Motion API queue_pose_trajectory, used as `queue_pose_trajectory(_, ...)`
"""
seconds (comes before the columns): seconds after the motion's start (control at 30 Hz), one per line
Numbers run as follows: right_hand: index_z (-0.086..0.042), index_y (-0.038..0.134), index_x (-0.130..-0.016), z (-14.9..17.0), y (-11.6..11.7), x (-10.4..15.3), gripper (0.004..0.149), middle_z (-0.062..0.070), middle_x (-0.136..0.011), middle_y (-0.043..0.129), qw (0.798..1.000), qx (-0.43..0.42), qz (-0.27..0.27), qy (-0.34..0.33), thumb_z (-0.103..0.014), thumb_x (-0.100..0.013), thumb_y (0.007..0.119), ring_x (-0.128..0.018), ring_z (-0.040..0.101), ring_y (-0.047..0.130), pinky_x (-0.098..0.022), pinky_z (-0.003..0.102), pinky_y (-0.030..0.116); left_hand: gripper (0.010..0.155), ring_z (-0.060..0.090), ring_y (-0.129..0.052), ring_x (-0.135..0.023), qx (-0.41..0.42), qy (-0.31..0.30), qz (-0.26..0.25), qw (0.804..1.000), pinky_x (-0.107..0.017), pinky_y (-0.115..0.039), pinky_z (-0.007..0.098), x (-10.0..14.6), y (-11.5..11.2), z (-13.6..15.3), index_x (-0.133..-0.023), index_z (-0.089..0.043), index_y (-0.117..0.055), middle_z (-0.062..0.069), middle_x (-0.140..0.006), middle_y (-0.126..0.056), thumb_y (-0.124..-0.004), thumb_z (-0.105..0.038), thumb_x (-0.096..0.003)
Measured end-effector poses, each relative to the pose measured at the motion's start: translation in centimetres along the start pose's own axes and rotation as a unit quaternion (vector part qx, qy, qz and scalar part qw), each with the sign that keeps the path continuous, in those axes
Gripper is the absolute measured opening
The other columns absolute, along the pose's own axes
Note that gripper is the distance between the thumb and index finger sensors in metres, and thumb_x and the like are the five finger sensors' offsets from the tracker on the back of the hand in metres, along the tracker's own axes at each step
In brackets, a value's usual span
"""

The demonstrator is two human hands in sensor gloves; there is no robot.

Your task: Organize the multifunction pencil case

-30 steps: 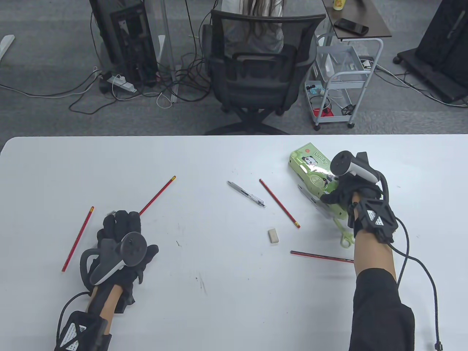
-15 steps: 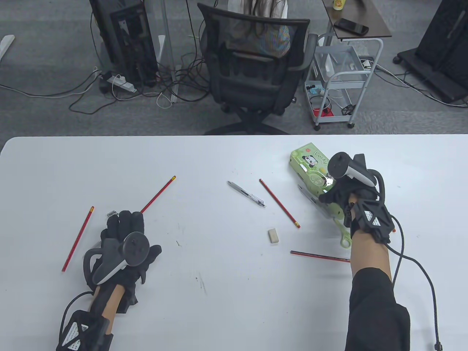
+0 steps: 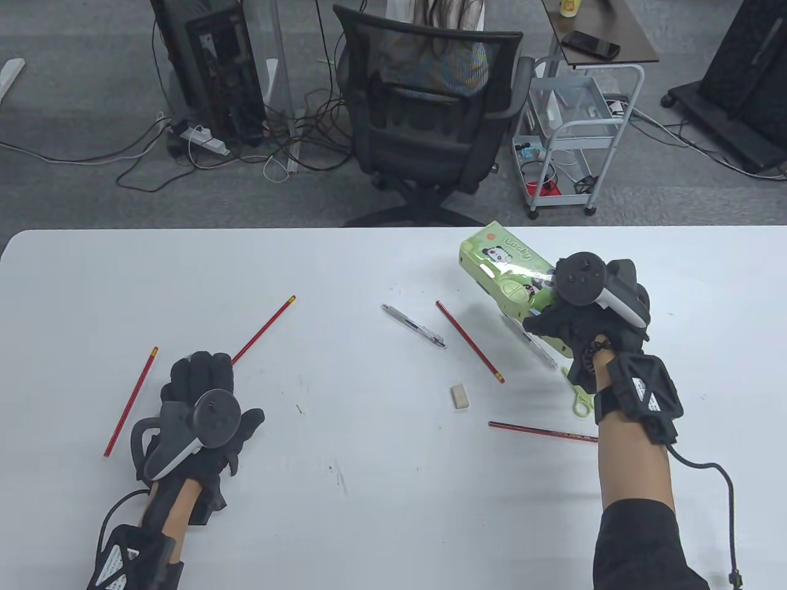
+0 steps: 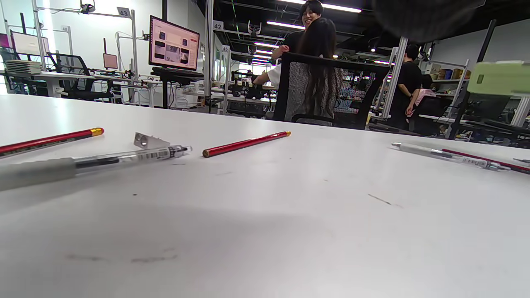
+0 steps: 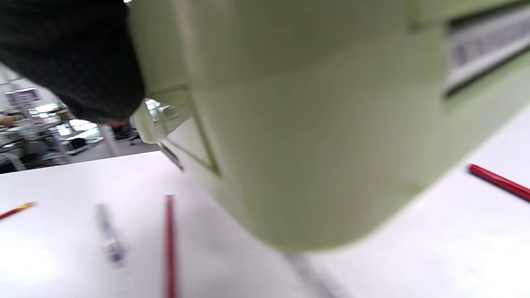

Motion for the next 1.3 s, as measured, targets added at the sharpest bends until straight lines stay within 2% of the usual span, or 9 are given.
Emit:
queue_pose_trajectory(0.13,0.015,0.034,-0.112,-6.5,1.1,1.7,0.114,0.049,-0.105,0.047,0.997,0.027,-0.018,-0.072,-0.057,-0.044,0.090,-0.087,0.073,0.061,-0.065,0.082,0.057,0.095,0.057,-0.023,-0.107,0.011,-0.008,-0.004,1.000,-0.072,-0.036,0.071,0.2,0.5,-0.2,-0.110,-0.016,-0.012,0.024,-0.119,-0.017,-0.064,-0.061,-0.0439)
queue_pose_trajectory(0.3,0.014,0.035,-0.112,-13.1,5.2,2.4,0.113,0.047,-0.106,0.047,0.987,0.060,-0.056,-0.136,-0.057,-0.044,0.090,-0.089,0.071,0.061,-0.066,0.081,0.056,0.095,0.057,-0.023,-0.107,0.018,-0.014,0.000,1.000,-0.072,-0.036,0.071,0.1,0.4,-0.3,-0.110,-0.016,-0.013,0.024,-0.119,-0.017,-0.064,-0.061,-0.0439)
queue_pose_trajectory(0.5,0.013,0.035,-0.112,-18.3,9.9,1.4,0.113,0.046,-0.106,0.047,0.977,0.052,-0.087,-0.187,-0.057,-0.044,0.091,-0.090,0.071,0.060,-0.068,0.080,0.054,0.095,0.057,-0.023,-0.107,0.025,-0.013,-0.006,1.000,-0.072,-0.036,0.072,0.1,0.9,-0.1,-0.110,-0.016,-0.013,0.024,-0.119,-0.018,-0.064,-0.060,-0.0440)
queue_pose_trajectory(0.67,0.013,0.035,-0.112,-20.1,13.0,0.7,0.111,0.045,-0.108,0.046,0.970,0.050,-0.113,-0.208,-0.054,-0.044,0.092,-0.092,0.070,0.057,-0.069,0.079,0.048,0.095,0.057,-0.024,-0.107,0.025,-0.010,-0.008,1.000,-0.072,-0.037,0.072,0.3,1.1,0.1,-0.110,-0.015,-0.013,0.024,-0.119,-0.018,-0.064,-0.061,-0.0440)
queue_pose_trajectory(0.87,0.012,0.029,-0.113,-20.7,14.5,0.2,0.111,0.039,-0.112,0.039,0.963,0.061,-0.145,-0.219,-0.049,-0.045,0.093,-0.100,0.066,0.047,-0.070,0.075,0.037,0.095,0.057,-0.024,-0.107,0.022,-0.008,-0.006,1.000,-0.072,-0.037,0.072,0.3,1.1,0.1,-0.110,-0.015,-0.013,0.024,-0.119,-0.019,-0.064,-0.061,-0.0441)
queue_pose_trajectory(1.13,0.006,0.026,-0.113,-21.0,16.9,-0.7,0.107,0.034,-0.114,0.033,0.956,0.091,-0.178,-0.217,-0.041,-0.046,0.094,-0.105,0.061,0.040,-0.071,0.072,0.037,0.095,0.057,-0.024,-0.107,0.016,-0.013,0.007,1.000,-0.072,-0.037,0.071,0.1,0.4,-0.4,-0.110,-0.015,-0.013,0.024,-0.119,-0.019,-0.065,-0.060,-0.0441)
queue_pose_trajectory(1.3,0.002,0.021,-0.113,-20.9,17.2,-0.6,0.103,0.033,-0.115,0.025,0.954,0.086,-0.197,-0.207,-0.038,-0.049,0.091,-0.105,0.060,0.031,-0.071,0.071,0.034,0.095,0.057,-0.024,-0.107,0.015,-0.017,0.016,1.000,-0.073,-0.037,0.071,-0.1,0.0,-0.7,-0.110,-0.015,-0.013,0.024,-0.119,-0.019,-0.065,-0.060,-0.0441)
Point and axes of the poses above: the tracker on the back of each hand, its own z axis roughly to the little-finger side, its own x axis roughly from the fingertips to the wrist, y = z × x, the point moved 5 cm from there along -x, roughly from the wrist to the fingertips
